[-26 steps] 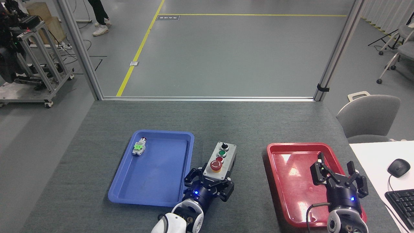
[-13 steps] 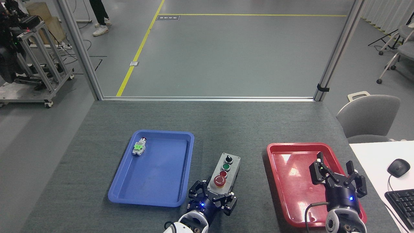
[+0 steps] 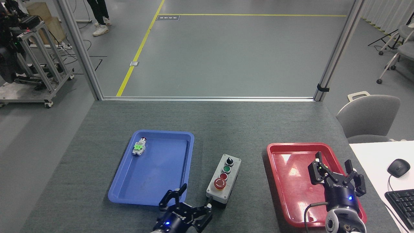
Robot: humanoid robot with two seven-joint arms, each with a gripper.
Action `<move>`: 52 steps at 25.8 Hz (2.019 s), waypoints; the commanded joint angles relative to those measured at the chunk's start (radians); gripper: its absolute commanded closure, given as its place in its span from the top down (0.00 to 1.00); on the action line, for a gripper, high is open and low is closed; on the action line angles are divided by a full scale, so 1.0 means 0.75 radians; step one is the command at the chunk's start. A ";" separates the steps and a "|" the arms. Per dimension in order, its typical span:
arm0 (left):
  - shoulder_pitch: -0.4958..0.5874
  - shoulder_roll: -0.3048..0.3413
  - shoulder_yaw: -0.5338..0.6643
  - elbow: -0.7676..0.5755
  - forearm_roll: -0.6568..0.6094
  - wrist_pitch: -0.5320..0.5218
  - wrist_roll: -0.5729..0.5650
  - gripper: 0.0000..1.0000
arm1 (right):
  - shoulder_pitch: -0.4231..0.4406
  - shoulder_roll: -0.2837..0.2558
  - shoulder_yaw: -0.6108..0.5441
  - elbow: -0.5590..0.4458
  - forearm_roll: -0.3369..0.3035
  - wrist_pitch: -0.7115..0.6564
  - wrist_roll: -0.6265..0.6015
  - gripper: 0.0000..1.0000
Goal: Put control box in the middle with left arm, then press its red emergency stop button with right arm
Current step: 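Set the control box down between the trays and release, withdraw left gripper, then move the right gripper over the box and press the red button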
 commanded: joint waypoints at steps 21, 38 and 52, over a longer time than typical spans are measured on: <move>-0.130 0.065 0.792 0.019 0.221 -0.140 -0.014 1.00 | -0.218 0.146 0.612 0.286 0.386 -0.366 0.008 0.00; -0.120 0.034 0.780 0.025 0.210 -0.132 -0.008 1.00 | -0.198 0.171 0.665 0.368 0.408 -0.356 0.008 0.00; -0.069 0.032 0.778 0.031 0.210 -0.134 0.004 1.00 | -0.198 0.173 0.708 0.409 0.461 -0.362 0.008 0.00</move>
